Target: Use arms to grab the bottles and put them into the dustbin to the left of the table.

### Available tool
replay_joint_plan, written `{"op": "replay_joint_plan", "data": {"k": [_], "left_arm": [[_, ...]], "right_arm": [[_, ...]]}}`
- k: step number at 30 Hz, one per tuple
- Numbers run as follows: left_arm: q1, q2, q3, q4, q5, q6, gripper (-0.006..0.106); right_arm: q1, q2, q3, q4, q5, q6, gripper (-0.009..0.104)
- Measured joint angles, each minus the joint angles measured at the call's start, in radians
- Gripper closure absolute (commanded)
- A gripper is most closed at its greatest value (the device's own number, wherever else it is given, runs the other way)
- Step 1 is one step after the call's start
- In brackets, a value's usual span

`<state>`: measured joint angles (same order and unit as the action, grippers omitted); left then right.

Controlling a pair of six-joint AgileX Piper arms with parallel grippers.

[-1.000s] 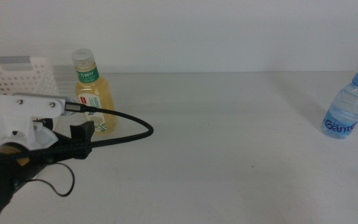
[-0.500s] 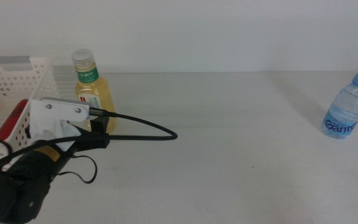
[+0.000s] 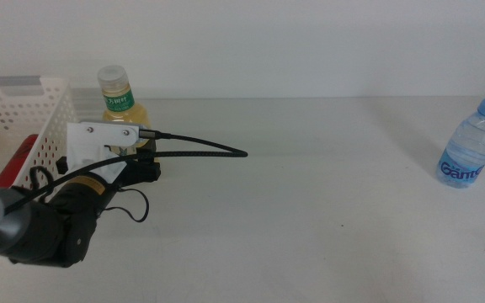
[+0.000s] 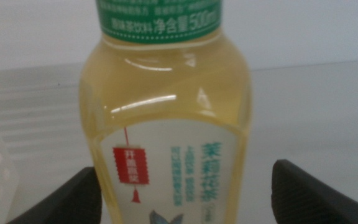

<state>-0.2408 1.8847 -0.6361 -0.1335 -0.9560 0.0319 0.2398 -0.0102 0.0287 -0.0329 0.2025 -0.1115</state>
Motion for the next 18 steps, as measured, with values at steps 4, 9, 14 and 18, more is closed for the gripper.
{"op": "replay_joint_plan", "data": {"k": [4,9,14,18], "left_arm": [[0.017,0.052,-0.047,0.0,0.0,0.001,0.01],[0.037,0.099,-0.107,0.004,0.0,0.002,0.01],[0.043,0.125,-0.143,0.009,0.001,-0.003,0.019],[0.044,0.125,-0.144,0.012,0.007,-0.032,0.052]], "right_arm": [[0.0,0.0,0.0,0.0,0.0,0.0,0.019],[0.0,0.0,0.0,0.0,0.0,0.0,0.019],[0.0,0.0,0.0,0.0,0.0,0.0,0.019],[0.0,0.0,0.0,0.0,0.0,0.0,0.019]]}}
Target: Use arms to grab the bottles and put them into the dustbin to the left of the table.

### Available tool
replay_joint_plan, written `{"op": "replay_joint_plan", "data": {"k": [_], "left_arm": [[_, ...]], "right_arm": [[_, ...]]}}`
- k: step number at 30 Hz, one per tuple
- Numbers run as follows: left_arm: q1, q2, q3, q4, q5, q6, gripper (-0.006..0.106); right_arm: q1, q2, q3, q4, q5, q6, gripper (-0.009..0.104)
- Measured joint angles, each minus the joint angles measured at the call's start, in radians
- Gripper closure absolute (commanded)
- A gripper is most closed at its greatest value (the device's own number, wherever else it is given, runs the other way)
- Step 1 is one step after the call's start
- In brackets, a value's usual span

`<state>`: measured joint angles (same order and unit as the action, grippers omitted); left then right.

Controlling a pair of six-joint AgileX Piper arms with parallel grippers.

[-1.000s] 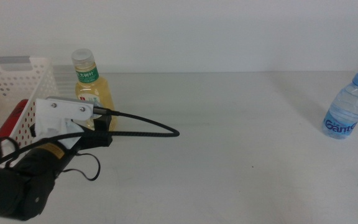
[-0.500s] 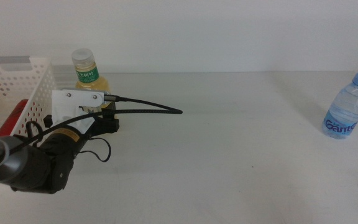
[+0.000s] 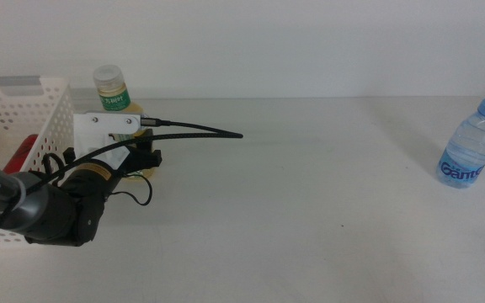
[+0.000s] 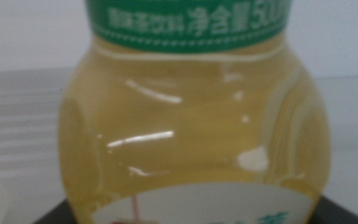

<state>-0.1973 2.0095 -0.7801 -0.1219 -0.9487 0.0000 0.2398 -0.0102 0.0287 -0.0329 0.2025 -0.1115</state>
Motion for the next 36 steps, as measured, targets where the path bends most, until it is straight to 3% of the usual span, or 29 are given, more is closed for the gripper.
{"op": "replay_joint_plan", "data": {"k": [4,6,16,24,36], "left_arm": [[0.001,-0.025,-0.003,0.013,0.064,0.0,0.093],[0.001,-0.058,-0.002,0.018,0.124,0.0,0.103],[0.001,-0.345,0.09,0.034,0.488,-0.01,0.095],[0.006,-0.653,0.087,0.045,0.855,-0.011,0.095],[0.135,-0.748,-0.261,0.046,1.639,0.049,0.095]], "right_arm": [[0.0,0.0,0.0,0.0,0.0,0.0,0.019],[0.0,0.0,0.0,0.0,0.0,0.0,0.019],[0.0,0.0,0.0,0.0,0.0,0.0,0.019],[0.0,0.0,0.0,0.0,0.0,0.0,0.019],[0.0,0.0,0.0,0.0,0.0,0.0,0.019]]}}
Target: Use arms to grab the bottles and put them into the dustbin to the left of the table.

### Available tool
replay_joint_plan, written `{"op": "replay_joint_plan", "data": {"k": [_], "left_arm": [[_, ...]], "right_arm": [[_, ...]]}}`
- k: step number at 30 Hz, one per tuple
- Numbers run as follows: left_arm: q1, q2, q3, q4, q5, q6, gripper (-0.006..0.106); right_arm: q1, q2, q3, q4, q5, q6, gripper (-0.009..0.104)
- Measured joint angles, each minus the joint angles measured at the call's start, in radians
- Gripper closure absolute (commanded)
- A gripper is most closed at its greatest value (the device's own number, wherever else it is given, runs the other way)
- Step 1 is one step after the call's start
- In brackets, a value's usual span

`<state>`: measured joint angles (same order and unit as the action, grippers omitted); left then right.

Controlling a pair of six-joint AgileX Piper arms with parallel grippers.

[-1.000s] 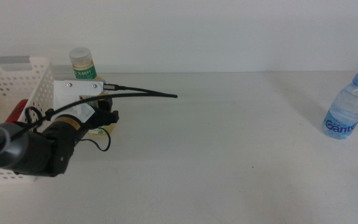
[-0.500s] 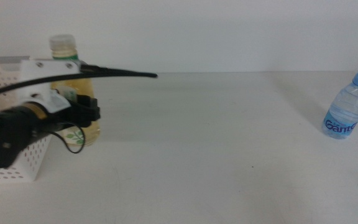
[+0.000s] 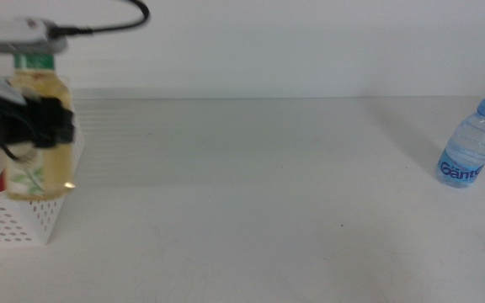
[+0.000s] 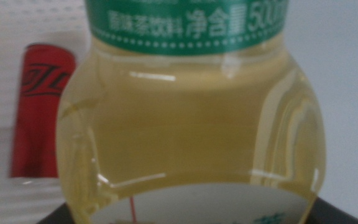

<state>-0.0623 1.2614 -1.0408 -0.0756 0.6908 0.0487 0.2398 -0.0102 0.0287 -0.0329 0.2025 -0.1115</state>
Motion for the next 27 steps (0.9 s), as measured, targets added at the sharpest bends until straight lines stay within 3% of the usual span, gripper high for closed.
{"op": "replay_joint_plan", "data": {"k": [11,21,27], "left_arm": [[0.239,0.23,-0.418,-0.028,0.457,0.2,0.095],[0.343,0.512,-0.679,-0.035,0.56,0.273,0.095],[0.356,0.637,-0.713,-0.031,0.558,0.313,0.095]], "right_arm": [[0.0,0.0,0.0,0.0,0.0,0.0,0.019],[0.0,0.0,0.0,0.0,0.0,0.0,0.019],[0.0,0.0,0.0,0.0,0.0,0.0,0.019]]}}
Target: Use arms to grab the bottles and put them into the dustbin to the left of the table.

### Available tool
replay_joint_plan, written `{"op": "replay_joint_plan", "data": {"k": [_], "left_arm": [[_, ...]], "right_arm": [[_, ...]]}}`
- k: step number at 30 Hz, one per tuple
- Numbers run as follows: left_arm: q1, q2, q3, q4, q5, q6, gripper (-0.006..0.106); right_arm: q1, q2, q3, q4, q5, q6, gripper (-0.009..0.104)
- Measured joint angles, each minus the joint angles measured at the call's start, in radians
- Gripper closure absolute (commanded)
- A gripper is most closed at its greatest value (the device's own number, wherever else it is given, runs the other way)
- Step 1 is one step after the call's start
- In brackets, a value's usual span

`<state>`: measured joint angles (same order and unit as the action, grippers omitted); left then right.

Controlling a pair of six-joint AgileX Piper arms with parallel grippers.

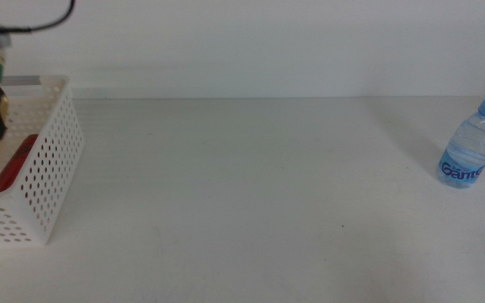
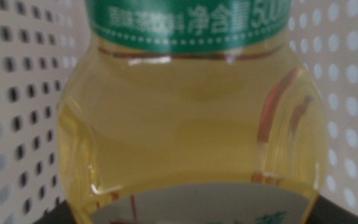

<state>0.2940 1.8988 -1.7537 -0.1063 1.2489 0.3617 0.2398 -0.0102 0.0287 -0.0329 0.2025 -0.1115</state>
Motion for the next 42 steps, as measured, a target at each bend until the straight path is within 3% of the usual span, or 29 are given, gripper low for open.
{"op": "replay_joint_plan", "data": {"k": [14,18,20,23,24,26,42], "left_arm": [[0.0,0.13,-0.001,0.037,-0.006,0.013,0.095],[0.0,0.136,-0.001,0.059,-0.004,0.01,0.088],[0.0,0.139,-0.001,0.064,-0.004,0.008,0.08],[0.0,0.139,-0.001,0.071,-0.004,0.006,0.057],[0.0,0.139,-0.001,0.071,-0.005,0.005,0.021],[0.0,0.139,-0.001,0.069,-0.008,0.003,0.01],[-0.084,-0.07,-0.002,0.044,-0.014,-0.108,0.01]], "right_arm": [[0.0,0.0,0.0,0.0,0.0,0.0,0.019],[0.0,0.0,0.0,0.0,0.0,0.0,0.019],[0.0,0.0,0.0,0.0,0.0,0.0,0.019],[0.0,0.0,0.0,0.0,0.0,0.0,0.019],[0.0,0.0,0.0,0.0,0.0,0.0,0.019],[0.0,0.0,0.0,0.0,0.0,0.0,0.019],[0.0,0.0,0.0,0.0,0.0,0.0,0.019]]}}
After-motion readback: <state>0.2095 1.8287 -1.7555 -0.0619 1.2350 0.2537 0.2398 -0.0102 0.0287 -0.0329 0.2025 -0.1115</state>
